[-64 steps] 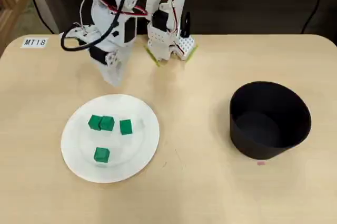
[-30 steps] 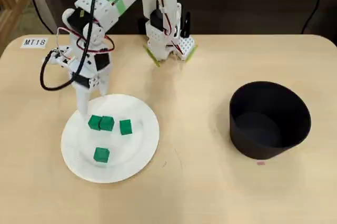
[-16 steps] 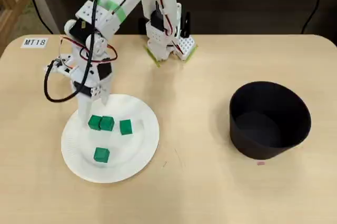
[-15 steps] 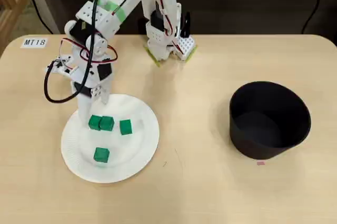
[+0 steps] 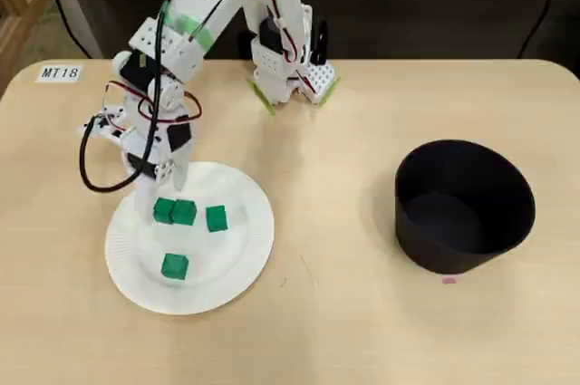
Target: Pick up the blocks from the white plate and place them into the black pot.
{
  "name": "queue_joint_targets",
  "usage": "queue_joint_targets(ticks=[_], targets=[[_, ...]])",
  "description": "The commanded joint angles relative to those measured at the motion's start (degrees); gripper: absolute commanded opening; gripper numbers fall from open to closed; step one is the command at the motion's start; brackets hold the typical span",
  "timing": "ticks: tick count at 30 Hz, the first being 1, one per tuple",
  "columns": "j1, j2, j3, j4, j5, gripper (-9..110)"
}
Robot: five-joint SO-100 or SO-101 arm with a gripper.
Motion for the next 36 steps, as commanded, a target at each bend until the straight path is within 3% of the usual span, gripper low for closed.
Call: queue_joint_targets(ticks=[1,7,14,20,26,36], targets=[[-0.6,0.2,-2.8,-2.1,1.4,19],[-1.4,-0.4,-3.1,-4.7,5.4,-2],[-2.2,3.3,-3.5,-4.7,6.9,-2],[-6.5,16.5,-3.5,-4.4,12.0,-2],[-20.0,28.9,-3.5,-1.1,18.4,-2],[-52.9,35.2,-3.6,2.9,24.5,-2]])
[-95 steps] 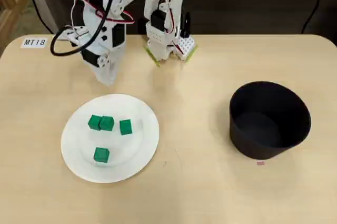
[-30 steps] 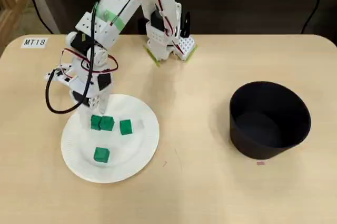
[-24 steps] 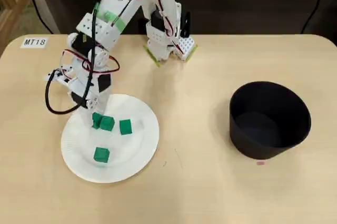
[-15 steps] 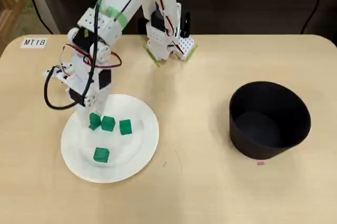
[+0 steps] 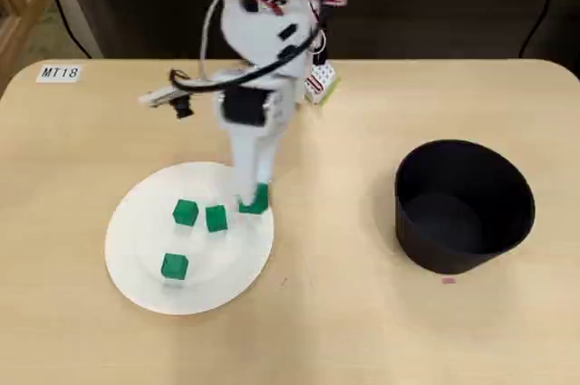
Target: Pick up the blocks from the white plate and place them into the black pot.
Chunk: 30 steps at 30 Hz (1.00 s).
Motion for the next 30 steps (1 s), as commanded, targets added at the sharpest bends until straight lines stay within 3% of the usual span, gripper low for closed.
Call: queue_joint_targets(ticks=[1,12,23,24,27,30], targets=[[-10.4,1.7,-3.1,-0.2,0.5,-2],[-25.9,-5.3,-3.0,-7.9,-3.2,-2],[-25.7,-14.7,-2.9,-12.2,-5.6,-2],[-25.7,-14.9,-2.9,-11.7,-5.6,-1],[-26.0,-14.9,-2.9,-9.7,-7.2,24],[-26.6,-14.9,-2.8,-8.9,-7.8,31]])
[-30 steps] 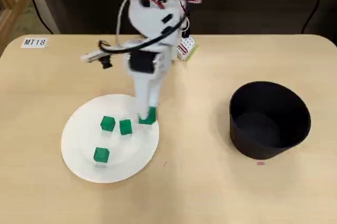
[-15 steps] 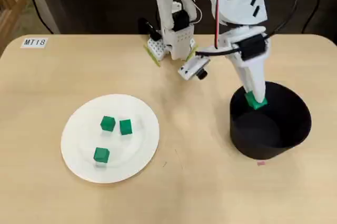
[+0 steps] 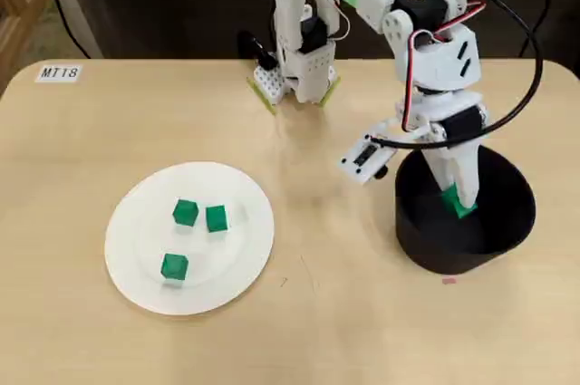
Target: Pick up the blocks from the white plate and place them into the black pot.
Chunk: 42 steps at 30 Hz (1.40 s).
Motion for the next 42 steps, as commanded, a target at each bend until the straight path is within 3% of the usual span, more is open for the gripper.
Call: queue_joint_targets(ticks=[1,4,9,17,23,33,42], targets=[[-0.8,0.3,-2.9,0.8,-0.6,31],[-0.7,0.5,-3.1,1.1,-0.6,26],[3.2,4.0,-3.3,3.0,-1.8,-2],[30.6,14.8,-2.7,13.2,-8.5,-2],[48.9,13.1,-2.2,14.9,-15.1,-2],[54.9,1.5,-4.8,11.7,-21.8,-2],[56.0,-13.5,-18.0,13.5,-26.1,-2]])
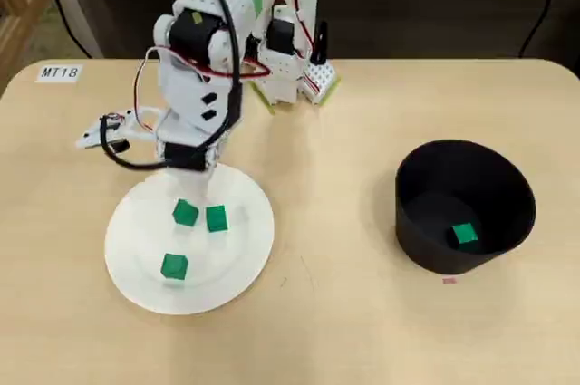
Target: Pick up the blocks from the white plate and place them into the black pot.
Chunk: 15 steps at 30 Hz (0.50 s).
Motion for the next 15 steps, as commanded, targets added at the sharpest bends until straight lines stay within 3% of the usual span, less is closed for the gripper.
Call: queue_joint_targets(ticks=[1,10,15], targets=[[0.1,-2.5,-7.4,1.3,-1.1,-2],[0.4,-17.7,-25.4,14.6,-4.8,-1],[0.4,-18.1,-25.0,17.1,-5.5,21]])
